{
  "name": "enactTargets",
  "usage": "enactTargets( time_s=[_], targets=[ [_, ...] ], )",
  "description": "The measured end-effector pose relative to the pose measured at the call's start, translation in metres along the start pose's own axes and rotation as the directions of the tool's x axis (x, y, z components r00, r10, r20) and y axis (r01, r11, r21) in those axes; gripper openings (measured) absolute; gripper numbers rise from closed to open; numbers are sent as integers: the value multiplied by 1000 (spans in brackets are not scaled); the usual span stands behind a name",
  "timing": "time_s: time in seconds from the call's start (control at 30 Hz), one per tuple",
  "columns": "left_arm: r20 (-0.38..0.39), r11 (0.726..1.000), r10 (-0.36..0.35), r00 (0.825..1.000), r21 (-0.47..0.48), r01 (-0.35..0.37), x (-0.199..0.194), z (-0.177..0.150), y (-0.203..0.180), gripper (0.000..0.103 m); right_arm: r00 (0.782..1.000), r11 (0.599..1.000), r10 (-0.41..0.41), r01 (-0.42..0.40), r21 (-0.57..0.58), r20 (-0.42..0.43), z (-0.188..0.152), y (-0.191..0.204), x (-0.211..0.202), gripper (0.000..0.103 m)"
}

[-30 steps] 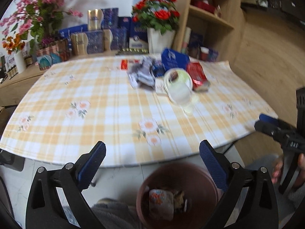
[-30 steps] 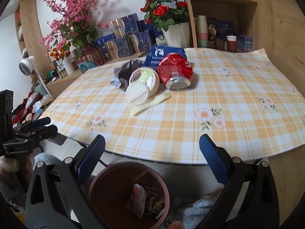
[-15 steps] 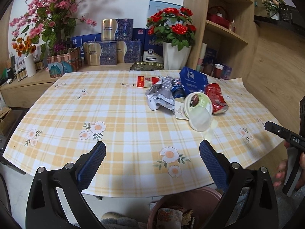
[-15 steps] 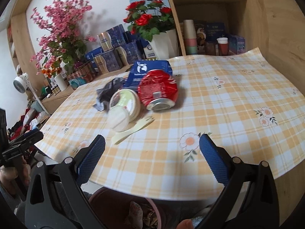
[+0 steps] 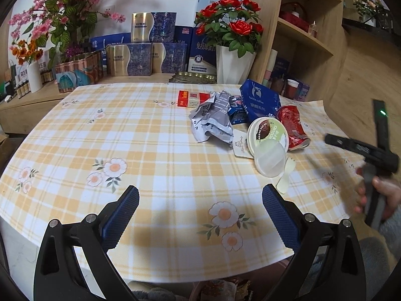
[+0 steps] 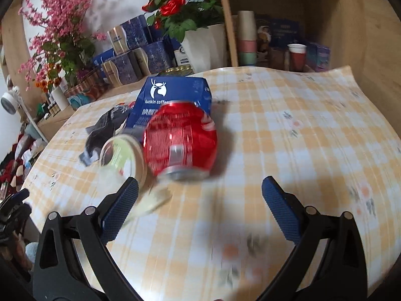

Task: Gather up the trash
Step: 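Grasp the crushed red Coca-Cola can with the right gripper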

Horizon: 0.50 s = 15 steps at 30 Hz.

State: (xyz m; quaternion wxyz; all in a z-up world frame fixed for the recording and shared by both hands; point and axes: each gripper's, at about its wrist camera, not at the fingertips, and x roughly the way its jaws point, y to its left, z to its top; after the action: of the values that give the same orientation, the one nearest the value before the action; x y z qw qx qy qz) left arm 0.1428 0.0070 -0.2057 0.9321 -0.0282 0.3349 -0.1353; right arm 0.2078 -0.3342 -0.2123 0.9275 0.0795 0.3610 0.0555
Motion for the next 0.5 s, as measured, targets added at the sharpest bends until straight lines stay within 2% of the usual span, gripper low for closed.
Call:
enactTargets(
  time_s=[0.1, 0.23, 0.33, 0.5],
  targets=[
    [2, 1000, -10, 1000, -6, 10, 5, 5, -2, 96, 999, 1000, 14, -14, -3, -35, 22, -4, 30, 97],
    [-8, 999, -31, 999, -16, 31, 15, 11, -8, 96, 990, 996, 86, -85, 18, -114, 41, -11, 70, 97],
    [-11, 999, -53, 999, -5, 53, 22, 13, -16, 96, 978, 991, 132, -125, 48, -163, 44, -13, 91, 97],
    [-32, 996, -85, 996, 26, 86, 35, 16, -31, 96, 955, 974, 224, -210, 89, -193, 46, -15, 106, 97]
  ],
)
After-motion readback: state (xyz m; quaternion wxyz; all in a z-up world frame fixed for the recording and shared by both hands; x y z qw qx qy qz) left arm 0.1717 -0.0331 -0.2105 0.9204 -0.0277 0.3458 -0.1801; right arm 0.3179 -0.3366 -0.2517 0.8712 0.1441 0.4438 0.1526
